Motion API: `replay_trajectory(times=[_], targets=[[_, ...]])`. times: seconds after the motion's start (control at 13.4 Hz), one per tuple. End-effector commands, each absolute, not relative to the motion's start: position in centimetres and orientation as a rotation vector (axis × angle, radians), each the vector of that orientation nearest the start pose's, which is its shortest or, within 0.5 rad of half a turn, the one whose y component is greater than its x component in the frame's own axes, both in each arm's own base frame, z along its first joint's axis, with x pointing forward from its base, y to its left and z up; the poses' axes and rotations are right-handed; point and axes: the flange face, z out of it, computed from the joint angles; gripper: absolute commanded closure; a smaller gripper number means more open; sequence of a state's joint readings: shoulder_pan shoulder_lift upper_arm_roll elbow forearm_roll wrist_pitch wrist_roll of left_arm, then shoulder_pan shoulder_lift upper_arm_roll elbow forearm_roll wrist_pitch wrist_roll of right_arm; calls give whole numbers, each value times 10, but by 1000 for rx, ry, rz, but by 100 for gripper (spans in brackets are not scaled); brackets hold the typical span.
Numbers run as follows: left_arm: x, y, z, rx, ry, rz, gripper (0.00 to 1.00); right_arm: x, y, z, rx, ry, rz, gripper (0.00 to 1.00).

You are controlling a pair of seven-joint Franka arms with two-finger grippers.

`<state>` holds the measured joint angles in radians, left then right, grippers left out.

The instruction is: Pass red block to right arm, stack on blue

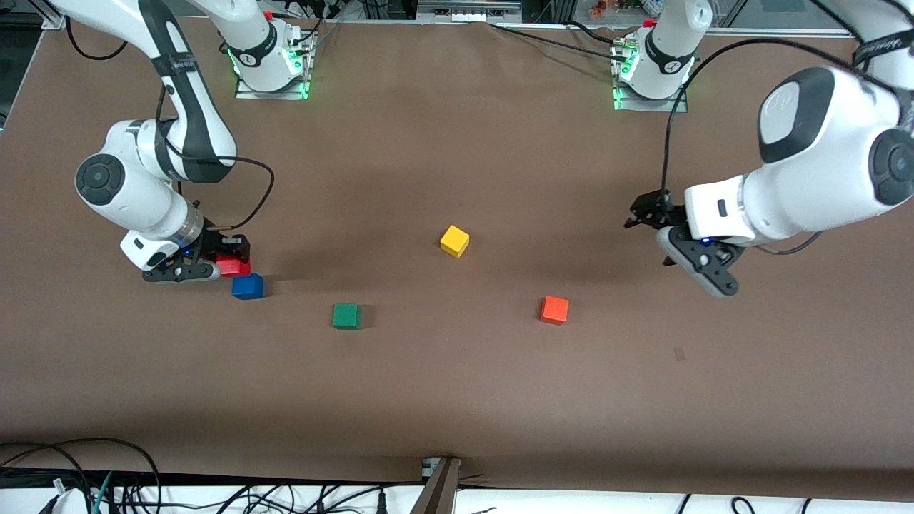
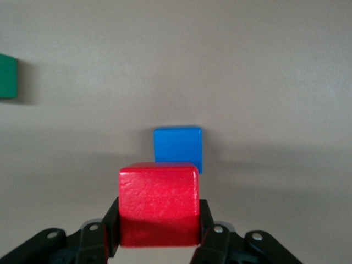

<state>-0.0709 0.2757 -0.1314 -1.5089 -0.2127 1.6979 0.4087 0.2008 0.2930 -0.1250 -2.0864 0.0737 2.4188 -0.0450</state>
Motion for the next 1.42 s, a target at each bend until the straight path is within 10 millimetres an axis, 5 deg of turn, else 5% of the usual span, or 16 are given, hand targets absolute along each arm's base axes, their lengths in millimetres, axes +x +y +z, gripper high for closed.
replay_trajectory(times=[0.0,0.37,0.6,0.9,1.34], targets=[[601,-122,532,-3180,690,156,0,590,42,285,-3141,-146,-119,100],[571,-60,593,-3134,359,39,0,596,43,265,-3151,-162,-176,100],[558,-9,607,-3152,-126,-11,0,597,43,260,-3153,-164,-178,100],[554,17,608,-3125,-159,-36,0,596,43,257,-3154,-162,-183,100],[536,13,616,-3126,-73,-31,0,595,43,253,-3155,-160,-184,100]])
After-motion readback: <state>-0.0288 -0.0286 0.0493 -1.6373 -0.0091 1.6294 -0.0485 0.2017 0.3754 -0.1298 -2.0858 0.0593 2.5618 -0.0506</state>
